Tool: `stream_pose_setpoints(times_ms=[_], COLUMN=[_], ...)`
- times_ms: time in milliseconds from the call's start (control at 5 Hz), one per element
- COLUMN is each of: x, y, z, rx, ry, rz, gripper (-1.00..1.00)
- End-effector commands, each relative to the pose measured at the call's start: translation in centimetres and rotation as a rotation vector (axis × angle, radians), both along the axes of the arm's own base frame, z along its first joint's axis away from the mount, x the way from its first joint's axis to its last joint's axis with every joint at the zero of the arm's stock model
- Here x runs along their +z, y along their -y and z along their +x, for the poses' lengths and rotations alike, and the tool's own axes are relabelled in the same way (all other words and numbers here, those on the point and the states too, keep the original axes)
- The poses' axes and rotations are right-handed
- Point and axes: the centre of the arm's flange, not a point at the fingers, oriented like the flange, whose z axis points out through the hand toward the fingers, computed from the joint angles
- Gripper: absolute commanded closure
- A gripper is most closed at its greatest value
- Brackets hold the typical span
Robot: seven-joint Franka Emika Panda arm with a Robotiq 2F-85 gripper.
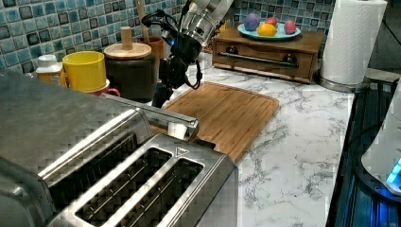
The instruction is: Close the oven.
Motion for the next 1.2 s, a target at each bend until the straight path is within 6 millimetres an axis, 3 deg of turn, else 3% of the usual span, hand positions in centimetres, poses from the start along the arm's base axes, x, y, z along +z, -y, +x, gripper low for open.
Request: stream_pose_setpoints(times_ms=[200,400,600,1200], x=[2.4,3.4,5.0,15.7], y=[-6.4,-6.4,-7.8,-18.6], z=[3.2,3.3,2.8,1.2], rx=[0.076,0.054,0.047,0.173], ry=[0.028,0.013,0.046,0.172], rz=[0.021,0.058,0.062,-0.015], gripper=[1.00,1.00,1.00,1.00])
